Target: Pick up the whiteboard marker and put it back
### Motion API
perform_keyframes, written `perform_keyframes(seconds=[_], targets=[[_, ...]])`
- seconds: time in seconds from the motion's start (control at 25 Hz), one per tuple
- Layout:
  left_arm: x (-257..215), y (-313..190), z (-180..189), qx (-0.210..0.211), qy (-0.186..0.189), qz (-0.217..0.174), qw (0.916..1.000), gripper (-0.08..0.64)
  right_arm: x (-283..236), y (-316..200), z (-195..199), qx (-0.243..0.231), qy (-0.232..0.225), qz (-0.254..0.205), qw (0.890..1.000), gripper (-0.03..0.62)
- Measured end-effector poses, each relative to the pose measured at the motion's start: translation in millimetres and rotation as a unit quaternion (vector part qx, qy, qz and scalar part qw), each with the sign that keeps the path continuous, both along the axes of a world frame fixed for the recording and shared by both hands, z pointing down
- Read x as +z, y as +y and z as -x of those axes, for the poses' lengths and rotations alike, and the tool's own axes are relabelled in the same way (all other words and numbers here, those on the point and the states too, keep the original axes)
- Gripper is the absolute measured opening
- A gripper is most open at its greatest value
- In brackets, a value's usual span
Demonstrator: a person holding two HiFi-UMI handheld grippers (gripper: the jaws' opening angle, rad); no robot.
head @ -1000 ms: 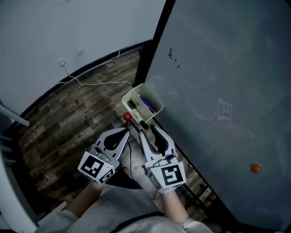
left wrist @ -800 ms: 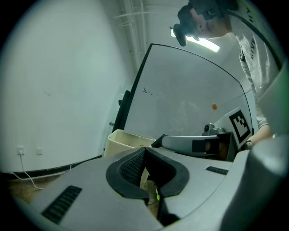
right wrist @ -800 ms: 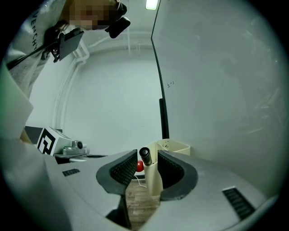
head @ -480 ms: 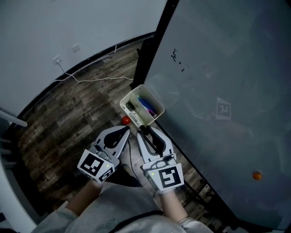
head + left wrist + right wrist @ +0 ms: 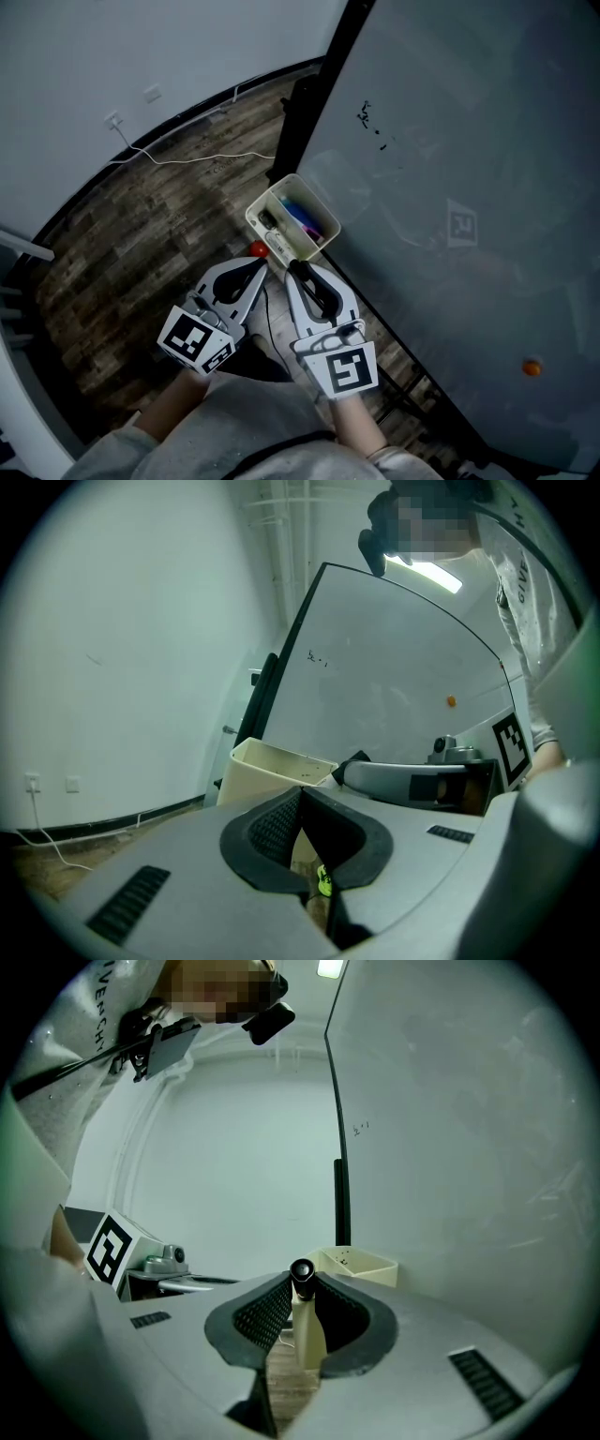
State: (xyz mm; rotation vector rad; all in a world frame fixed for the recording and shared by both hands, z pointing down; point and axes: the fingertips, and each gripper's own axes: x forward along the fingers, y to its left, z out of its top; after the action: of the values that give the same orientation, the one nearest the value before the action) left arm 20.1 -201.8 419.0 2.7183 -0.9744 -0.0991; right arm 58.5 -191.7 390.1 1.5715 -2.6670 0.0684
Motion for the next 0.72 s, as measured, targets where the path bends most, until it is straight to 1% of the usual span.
perform_keyframes(seconds=[0.48,0.72], targets=[[0,1,6,-0.003,-0.002,0.001,1.0000,0.014,-10,-3,3,0.000,0.002,-0.006,1.000,0.080],[-4,-1,12,-0.009,-0.001,-0.004,1.0000,0.014,-16,-9,1,0.001,-0.007,0.001,1.000,0.080]])
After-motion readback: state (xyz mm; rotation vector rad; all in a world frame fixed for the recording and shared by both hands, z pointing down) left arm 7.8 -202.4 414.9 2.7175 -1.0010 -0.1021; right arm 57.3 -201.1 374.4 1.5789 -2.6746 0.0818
